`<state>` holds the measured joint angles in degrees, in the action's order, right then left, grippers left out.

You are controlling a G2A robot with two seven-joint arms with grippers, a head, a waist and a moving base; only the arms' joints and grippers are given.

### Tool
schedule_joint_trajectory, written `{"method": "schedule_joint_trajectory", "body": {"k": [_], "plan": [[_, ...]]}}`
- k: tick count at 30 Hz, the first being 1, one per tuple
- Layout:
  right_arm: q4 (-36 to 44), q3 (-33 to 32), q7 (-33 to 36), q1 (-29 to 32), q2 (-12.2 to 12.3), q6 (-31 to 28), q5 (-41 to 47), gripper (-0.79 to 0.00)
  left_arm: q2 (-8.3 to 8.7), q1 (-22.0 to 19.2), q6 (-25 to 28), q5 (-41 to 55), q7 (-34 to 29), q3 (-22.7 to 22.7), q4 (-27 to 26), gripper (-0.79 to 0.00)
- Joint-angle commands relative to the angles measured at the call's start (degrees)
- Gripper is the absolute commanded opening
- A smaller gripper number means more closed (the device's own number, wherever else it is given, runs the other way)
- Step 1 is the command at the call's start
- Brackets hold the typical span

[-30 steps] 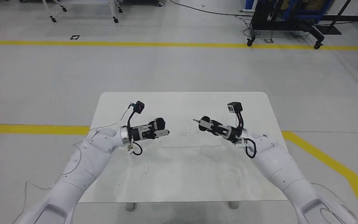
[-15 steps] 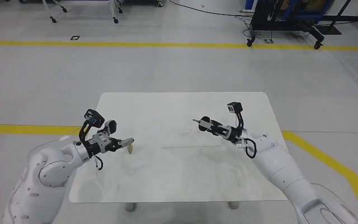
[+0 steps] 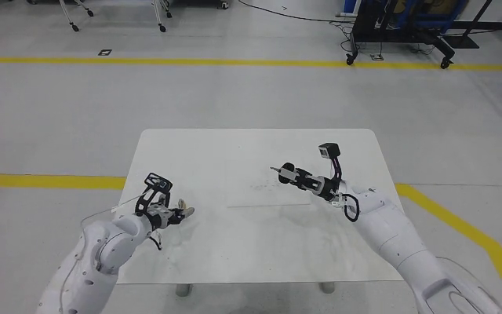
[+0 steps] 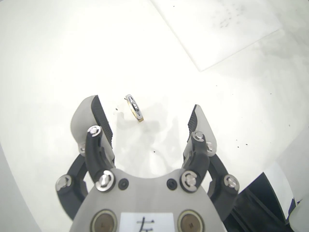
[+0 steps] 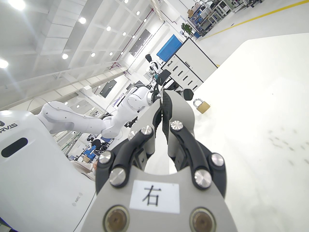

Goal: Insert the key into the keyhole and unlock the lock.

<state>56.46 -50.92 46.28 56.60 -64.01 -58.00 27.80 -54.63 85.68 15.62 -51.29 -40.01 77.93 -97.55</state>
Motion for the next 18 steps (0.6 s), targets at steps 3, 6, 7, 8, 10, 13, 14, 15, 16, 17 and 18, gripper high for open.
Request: {"method": "schedule_joint_trajectory", "body": {"k": [3,6,7,8,10,13,14,15,16,17,18], "plan": [[0.00,0.00,0.00,0.00,0.00,0.00,0.00,-0.785,-0.42,-1.66,-3.50,-2.82,-0.98,-2.38,0.91,-0.314],[0.00,0.00,0.00,0.00,0.00,0.00,0.00,-0.785,-0.61,-1.90,-5.18,-4.26,-1.16,-3.25,0.61,-0.382],[0.00,0.00,0.00,0.00,0.00,0.00,0.00,-0.785,-0.67,-1.87,-5.34,-4.37,-1.26,-3.54,0.50,-0.403],[0.00,0.00,0.00,0.00,0.00,0.00,0.00,-0.785,-0.72,-1.92,-5.47,-4.43,-1.41,-3.73,0.42,-0.409],[0.00,0.00,0.00,0.00,0.00,0.00,0.00,-0.785,-0.81,-2.08,-5.73,-4.83,-1.75,-4.12,0.43,-0.453],[0.00,0.00,0.00,0.00,0.00,0.00,0.00,-0.785,-0.96,-2.45,-7.19,-6.06,-2.30,-4.64,0.57,-0.566],[0.00,0.00,0.00,0.00,0.00,0.00,0.00,-0.785,-1.01,-2.50,-7.40,-6.36,-2.72,-4.93,0.59,-0.733],[0.00,0.00,0.00,0.00,0.00,0.00,0.00,-0.785,-1.05,-2.59,-7.88,-6.79,-3.07,-5.08,0.63,-0.785],[0.00,0.00,0.00,0.00,0.00,0.00,0.00,-0.785,-1.11,-2.64,-8.42,-7.06,-3.21,-5.24,0.58,-0.785],[0.00,0.00,0.00,0.00,0.00,0.00,0.00,-0.785,-1.17,-2.68,-8.76,-7.12,-3.39,-5.40,0.63,-0.785],[0.00,0.00,0.00,0.00,0.00,0.00,0.00,-0.785,-1.22,-2.81,-8.97,-7.20,-3.51,-5.49,0.69,-0.785]]}}
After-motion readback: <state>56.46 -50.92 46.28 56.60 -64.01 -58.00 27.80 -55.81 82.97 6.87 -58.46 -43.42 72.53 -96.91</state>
